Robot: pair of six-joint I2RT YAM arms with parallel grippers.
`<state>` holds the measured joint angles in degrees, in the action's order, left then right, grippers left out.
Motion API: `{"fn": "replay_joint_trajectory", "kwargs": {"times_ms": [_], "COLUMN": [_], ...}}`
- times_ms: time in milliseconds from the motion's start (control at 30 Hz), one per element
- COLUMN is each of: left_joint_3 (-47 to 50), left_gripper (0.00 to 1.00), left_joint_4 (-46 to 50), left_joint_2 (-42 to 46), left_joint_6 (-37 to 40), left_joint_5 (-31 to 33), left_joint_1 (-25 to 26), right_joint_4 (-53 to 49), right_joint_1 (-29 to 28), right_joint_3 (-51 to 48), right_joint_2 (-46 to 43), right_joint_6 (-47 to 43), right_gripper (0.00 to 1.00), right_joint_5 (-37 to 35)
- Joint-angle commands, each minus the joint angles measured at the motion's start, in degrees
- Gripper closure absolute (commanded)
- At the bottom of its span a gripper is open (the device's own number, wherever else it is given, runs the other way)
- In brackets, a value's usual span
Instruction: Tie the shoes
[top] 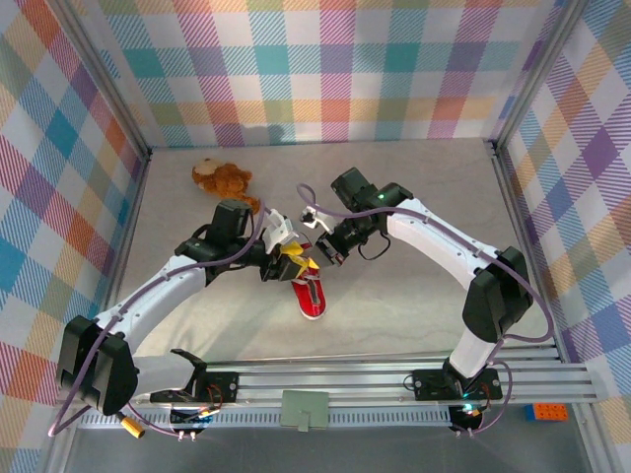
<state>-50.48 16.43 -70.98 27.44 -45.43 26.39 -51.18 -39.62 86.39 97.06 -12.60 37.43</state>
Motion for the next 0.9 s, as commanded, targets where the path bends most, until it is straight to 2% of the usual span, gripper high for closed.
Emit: {"fn": "replay_joint_trajectory", "kwargs": {"times_ms": [0, 167, 333, 367, 500, 533, 567, 700, 767, 867], "left_joint_3": [-0.58, 0.13, 0.14, 0.1, -0.06, -0.3, -0.59, -0.31, 1.01, 2.33], "left_gripper": [0.59, 0.61, 0.7, 0.73, 1.0, 1.0, 1.0, 1.0, 1.0, 1.0], "left_joint_4": [0.04, -2.29, -2.8, -2.82, -2.59, -2.02, -1.31, 2.44, 3.33, 6.97], "left_joint_2": [-0.83, -0.83, -0.73, -0.8, -0.58, -0.54, -0.49, 0.9, 2.29, 4.23], "left_joint_6": [1.23, 0.76, 0.1, 0.06, -0.76, -1.15, -1.69, -4.33, -6.31, -8.19], "left_joint_5": [-1.68, -0.91, -0.57, -0.61, -0.36, 0.26, 1.07, 6.36, 10.25, 15.8], "left_joint_1": [0.74, 1.36, 1.38, 1.42, 1.47, 1.46, 1.47, 1.49, 1.47, 1.64], "right_joint_4": [0.44, 1.6, 1.7, 1.78, 2.17, 2.57, 3.15, 7.38, 9.59, 13.11], "right_joint_1": [0.77, 1.12, 1.25, 1.29, 1.52, 1.56, 1.56, 1.73, 1.82, 1.89], "right_joint_3": [0.06, -0.88, -0.88, -0.8, -0.8, -0.92, -1.26, -3.42, -4.79, -7.27], "right_joint_2": [-0.42, -0.75, -0.83, -0.81, -0.87, -1.0, -1.17, -2.76, -3.48, -4.3], "right_joint_6": [-1.16, -0.51, -0.32, -0.32, 0.28, 0.59, 0.9, 3.73, 5.53, 10.55], "right_gripper": [1.0, 1.0, 1.0, 1.0, 1.0, 1.0, 0.96, 0.66, 0.61, 0.6], "right_joint_5": [3.8, 5.21, 5.33, 5.29, 5.8, 5.94, 6.24, 5.47, 4.17, -0.75]}}
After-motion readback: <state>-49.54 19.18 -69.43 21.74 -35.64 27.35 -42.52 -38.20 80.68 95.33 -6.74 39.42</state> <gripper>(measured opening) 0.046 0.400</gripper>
